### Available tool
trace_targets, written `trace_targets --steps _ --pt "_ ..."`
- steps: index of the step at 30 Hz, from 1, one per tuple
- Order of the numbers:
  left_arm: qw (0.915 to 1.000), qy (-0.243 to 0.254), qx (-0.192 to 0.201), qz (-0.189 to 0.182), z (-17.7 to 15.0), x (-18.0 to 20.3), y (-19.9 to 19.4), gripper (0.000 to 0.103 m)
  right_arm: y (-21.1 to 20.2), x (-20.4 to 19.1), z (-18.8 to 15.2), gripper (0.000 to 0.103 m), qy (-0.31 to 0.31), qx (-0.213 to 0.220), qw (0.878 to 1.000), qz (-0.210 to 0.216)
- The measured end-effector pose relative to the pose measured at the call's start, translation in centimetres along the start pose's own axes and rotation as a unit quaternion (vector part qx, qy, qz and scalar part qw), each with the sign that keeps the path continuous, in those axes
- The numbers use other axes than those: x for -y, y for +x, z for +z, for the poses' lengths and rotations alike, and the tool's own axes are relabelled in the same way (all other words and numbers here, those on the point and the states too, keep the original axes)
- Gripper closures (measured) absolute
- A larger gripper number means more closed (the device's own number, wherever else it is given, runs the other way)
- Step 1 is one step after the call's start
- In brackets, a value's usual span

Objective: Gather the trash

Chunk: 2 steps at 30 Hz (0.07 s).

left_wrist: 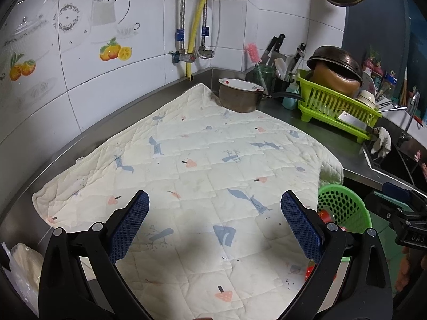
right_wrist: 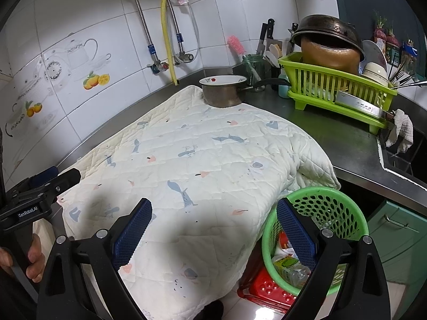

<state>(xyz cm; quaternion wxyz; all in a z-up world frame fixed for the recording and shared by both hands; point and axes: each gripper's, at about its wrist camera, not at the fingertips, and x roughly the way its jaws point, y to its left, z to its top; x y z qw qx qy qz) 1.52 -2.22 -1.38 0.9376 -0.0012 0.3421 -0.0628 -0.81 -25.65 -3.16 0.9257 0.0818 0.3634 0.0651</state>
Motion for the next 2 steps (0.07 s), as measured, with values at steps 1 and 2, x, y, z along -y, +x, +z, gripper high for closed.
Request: trace_targets --steps 1,2 --pt "1.0 0.001 0.0 0.001 -0.01 0.0 0.02 0.005 0.01 -0.06 0.04 0.012 0.0 0.0 1.0 0.0" --pt "1.0 0.001 0.0 0.002 -0.01 -0.02 0.03 0.005 0.03 -0.08 0.07 0.012 0.0 0.0 1.0 0.001"
